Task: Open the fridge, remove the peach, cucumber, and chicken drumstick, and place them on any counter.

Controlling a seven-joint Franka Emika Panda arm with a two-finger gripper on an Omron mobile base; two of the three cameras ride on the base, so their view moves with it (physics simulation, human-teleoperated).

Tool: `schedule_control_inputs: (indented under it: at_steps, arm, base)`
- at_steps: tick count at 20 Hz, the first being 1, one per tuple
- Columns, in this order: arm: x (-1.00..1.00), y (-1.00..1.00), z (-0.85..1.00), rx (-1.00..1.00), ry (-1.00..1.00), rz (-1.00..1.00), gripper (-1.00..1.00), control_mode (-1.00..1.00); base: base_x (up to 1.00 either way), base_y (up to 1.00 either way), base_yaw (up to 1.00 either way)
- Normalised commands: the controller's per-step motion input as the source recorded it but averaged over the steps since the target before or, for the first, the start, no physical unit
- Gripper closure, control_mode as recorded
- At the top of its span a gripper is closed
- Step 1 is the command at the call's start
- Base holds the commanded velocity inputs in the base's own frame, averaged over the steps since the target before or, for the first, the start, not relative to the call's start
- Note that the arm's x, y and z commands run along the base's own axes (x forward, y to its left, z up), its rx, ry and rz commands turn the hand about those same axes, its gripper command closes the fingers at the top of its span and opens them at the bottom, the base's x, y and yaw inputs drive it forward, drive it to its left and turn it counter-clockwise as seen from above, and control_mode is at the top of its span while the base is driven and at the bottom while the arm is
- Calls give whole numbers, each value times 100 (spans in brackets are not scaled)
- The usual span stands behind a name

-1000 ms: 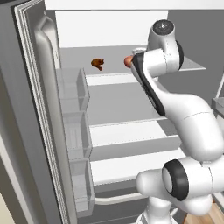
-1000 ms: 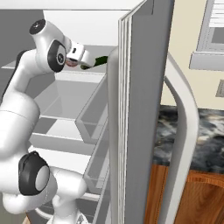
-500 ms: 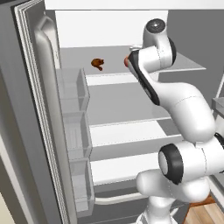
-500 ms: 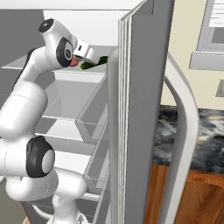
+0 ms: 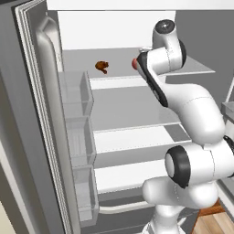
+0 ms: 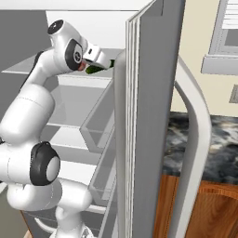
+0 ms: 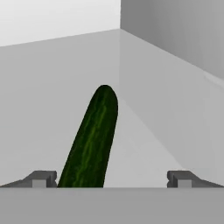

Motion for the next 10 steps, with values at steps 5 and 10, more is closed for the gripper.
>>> schedule_control_inputs:
  at_steps: [5, 10]
  arm:
    - [11, -4, -48, 0, 0, -1, -100, -100]
    - [34, 0, -50, 0, 1, 0, -100, -100]
  base:
    - [0, 0, 0]
    - [0, 0, 0]
